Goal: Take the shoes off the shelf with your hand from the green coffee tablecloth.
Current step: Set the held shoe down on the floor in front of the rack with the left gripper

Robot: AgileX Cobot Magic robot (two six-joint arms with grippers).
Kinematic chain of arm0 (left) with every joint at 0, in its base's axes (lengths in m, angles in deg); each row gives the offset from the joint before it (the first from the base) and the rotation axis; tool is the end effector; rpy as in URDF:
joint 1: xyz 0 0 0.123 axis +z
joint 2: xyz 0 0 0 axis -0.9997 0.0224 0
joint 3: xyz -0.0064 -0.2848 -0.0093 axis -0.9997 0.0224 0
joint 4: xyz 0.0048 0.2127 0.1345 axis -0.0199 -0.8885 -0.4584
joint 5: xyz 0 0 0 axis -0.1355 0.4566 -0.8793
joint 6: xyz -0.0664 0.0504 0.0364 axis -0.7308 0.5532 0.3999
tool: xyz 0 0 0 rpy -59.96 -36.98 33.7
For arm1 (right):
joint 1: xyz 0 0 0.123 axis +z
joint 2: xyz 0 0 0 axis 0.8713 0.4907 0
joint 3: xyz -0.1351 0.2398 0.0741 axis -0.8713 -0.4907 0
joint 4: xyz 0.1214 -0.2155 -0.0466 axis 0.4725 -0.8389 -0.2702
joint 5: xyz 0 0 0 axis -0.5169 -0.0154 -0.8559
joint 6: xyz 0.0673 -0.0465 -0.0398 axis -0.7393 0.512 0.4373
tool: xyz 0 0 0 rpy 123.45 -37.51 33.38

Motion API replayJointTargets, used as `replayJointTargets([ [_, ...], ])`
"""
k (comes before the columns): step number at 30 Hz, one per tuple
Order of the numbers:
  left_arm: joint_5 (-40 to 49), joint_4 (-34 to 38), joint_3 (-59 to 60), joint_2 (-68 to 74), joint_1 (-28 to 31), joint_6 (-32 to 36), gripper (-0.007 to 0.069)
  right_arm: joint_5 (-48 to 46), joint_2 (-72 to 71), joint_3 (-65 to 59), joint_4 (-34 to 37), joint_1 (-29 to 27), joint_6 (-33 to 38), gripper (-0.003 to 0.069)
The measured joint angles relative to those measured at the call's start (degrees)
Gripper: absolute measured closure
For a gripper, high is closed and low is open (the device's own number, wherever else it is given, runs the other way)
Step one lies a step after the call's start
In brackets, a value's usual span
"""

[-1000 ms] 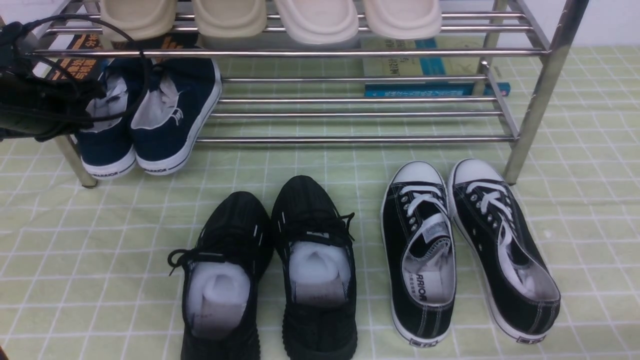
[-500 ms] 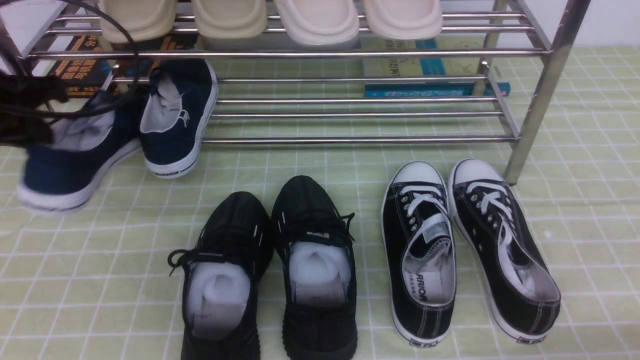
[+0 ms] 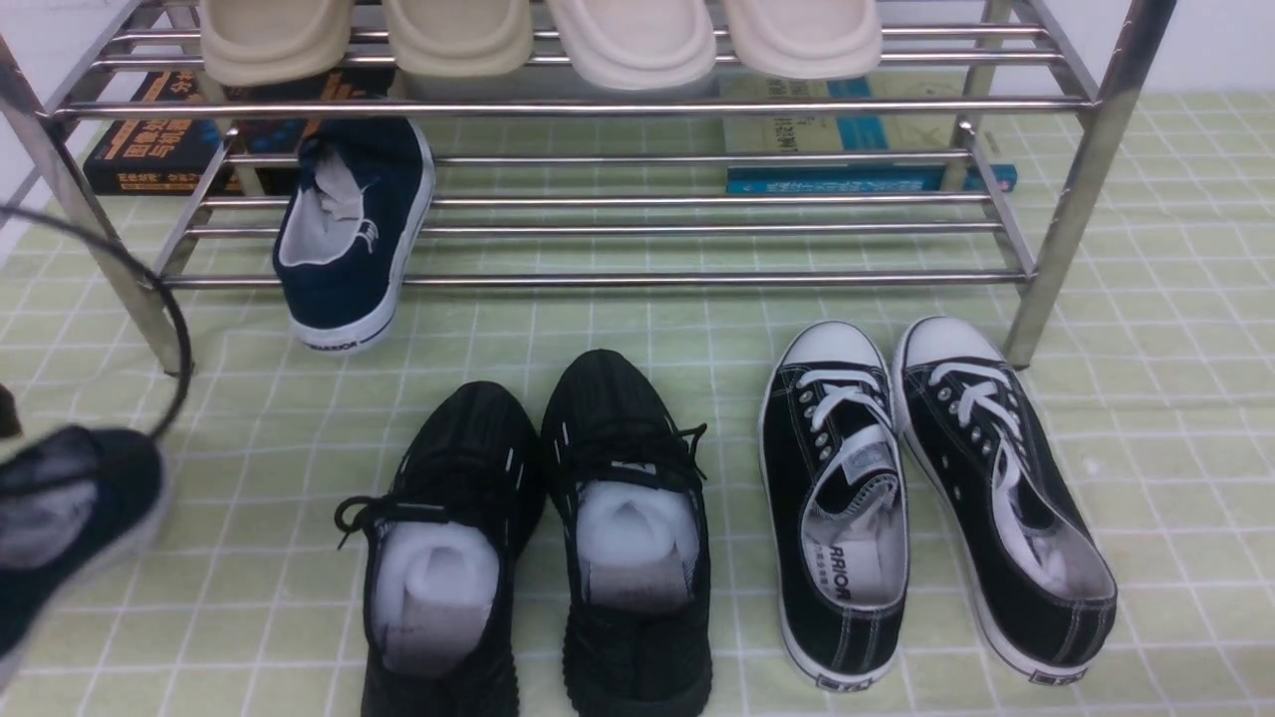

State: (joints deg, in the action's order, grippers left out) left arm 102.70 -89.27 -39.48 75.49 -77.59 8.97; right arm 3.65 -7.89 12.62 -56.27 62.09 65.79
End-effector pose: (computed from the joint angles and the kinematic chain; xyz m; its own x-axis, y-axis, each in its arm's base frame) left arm 0.2066 0.0506 0.2999 -0.8074 -0.3546 -0.4715 -0.4043 0.9146 0.0045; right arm 0.0517 0.0053 0.1740 -0.3034 0.0041 -0.9529 -0.0635 0.9977 0.0245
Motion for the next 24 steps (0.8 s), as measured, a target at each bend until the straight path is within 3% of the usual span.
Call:
replayJointTargets([
  [7,-7.2,2.5,5.7,-1.2,0.1,-0.7,0.0574,0.0,0.0,0.0,0.0,0.0,0.0,0.0421],
  [18,-7.1,7.6,2.2,-7.9,0.1,-0.9,0.0574,0.0,0.0,0.0,0.0,0.0,0.0,0.0421],
  [24,-11.4,9.1,3.1,-7.3,0.1,-0.9,0.0574,0.0,0.0,0.0,0.0,0.0,0.0,0.0421],
])
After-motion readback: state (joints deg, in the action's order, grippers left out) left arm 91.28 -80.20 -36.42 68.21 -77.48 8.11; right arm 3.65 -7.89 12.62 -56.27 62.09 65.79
